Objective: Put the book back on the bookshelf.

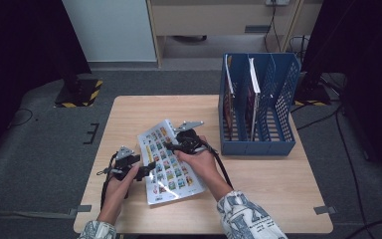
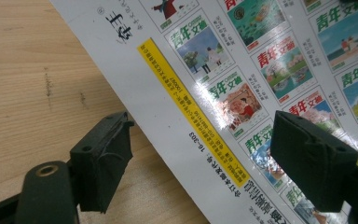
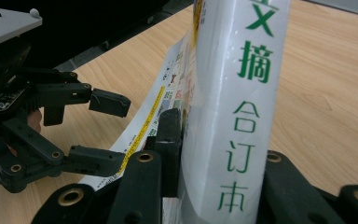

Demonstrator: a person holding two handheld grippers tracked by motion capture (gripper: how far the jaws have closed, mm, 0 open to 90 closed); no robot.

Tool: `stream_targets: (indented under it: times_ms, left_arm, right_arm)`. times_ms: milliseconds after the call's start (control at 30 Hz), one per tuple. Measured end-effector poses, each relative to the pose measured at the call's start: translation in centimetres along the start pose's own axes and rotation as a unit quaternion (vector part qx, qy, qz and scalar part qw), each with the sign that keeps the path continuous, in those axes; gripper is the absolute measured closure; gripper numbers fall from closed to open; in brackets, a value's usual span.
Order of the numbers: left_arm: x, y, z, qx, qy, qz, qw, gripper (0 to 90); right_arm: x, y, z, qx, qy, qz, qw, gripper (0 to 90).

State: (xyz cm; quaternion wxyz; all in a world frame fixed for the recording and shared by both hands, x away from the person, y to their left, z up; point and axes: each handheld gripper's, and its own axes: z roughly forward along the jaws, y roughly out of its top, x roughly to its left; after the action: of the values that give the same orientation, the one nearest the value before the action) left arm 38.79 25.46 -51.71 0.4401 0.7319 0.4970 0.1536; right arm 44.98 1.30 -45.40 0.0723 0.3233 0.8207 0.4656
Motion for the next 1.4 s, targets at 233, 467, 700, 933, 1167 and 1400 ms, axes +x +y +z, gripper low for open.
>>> stream_targets:
  times_ms: [233,467,700,933,1167,1400]
  left_arm:
    - [0.1,-0.1,0.4,0.007,-0.022,-0.009,0.9997,19.9]
    - [-0.3,-0.2,1.3,0.03,-0.063,-0.008,0.9975,22.3]
    - [1.4,-0.1,0.9,0.022,-0.096,-0.07,0.9927,42.7]
    - [1.7,0.4,0.2,0.015,-0.081,-0.076,0.9937,66.0]
    - [1.5,0.7,-0.1,0.015,-0.076,-0.061,0.9951,71.0]
    - [1.4,0.7,-0.1,0.015,-0.073,-0.051,0.9959,71.7]
  right_arm:
    - [0.1,0.3,-0.7,-0.018,-0.003,-0.009,0.9998,72.7]
    - [0.2,0.6,-1.4,-0.056,0.001,-0.018,0.9983,73.1]
    - [0.1,0.6,-1.8,-0.072,0.007,-0.02,0.9972,73.2]
    - [0.1,0.7,-1.9,-0.083,0.017,-0.025,0.9961,73.3]
    - [-0.1,0.7,-2.2,-0.081,0.017,-0.029,0.9961,73.3]
    - [-0.2,1.0,-2.4,-0.061,0.02,-0.034,0.9974,71.9]
